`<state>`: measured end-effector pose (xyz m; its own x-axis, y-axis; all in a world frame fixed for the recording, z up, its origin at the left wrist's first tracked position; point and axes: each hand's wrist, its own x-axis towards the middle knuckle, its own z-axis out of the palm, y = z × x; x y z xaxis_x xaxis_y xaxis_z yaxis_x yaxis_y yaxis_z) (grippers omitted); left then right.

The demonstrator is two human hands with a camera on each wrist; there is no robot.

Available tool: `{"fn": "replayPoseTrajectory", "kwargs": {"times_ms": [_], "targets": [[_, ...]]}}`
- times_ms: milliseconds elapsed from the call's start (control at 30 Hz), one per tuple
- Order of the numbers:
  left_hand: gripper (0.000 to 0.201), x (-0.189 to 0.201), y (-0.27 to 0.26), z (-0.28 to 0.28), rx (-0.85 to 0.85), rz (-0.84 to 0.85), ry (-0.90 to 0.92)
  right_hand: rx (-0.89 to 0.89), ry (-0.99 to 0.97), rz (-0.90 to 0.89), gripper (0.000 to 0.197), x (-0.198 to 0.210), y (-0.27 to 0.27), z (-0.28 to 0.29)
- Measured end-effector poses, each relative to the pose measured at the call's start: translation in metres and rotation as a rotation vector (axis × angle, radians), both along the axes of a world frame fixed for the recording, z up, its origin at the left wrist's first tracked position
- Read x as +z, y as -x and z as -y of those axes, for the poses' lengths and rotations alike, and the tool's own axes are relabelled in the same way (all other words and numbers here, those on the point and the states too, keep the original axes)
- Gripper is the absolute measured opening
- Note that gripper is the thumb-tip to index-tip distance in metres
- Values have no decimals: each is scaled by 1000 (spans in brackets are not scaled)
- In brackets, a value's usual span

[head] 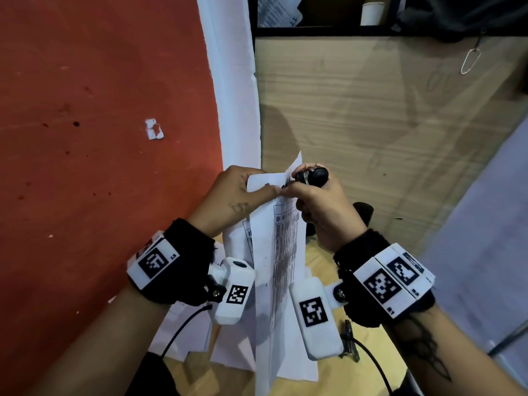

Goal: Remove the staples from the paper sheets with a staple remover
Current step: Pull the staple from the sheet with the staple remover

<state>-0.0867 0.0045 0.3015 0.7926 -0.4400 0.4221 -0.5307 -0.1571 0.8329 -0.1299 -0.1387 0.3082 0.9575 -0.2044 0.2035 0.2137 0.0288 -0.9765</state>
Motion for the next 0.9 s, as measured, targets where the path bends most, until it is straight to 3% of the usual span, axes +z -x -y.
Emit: {"fn": "replayPoseTrajectory", "kwargs": {"times_ms": [100,167,333,433,567,667,767,900], "targets": [[12,2,0,-5,-60,-68,1,-5,7,-1,33,0,-1,2],[22,4,-2,-6,-67,-18,-61,5,3,-27,31,-2,-2,3],[22,4,-10,-2,90,126,-204,-16,46,-48,30,-2,-3,3],[7,2,-8,2,164,191,-227,-25,75,-31,30,1,-4,5],[21,-3,-11,5,237,211,-251,4,85,-60,30,2,-6,6],[17,-7,-15,3,287,213,-297,1,75,-67,32,5,-8,8],[17,-11,-20,-4,278,176,-278,-91,148,-46,30,-4,-15,17],[39,-12,-31,-14,290,192,-300,-291,365,-90,19,-42,-28,37]]}}
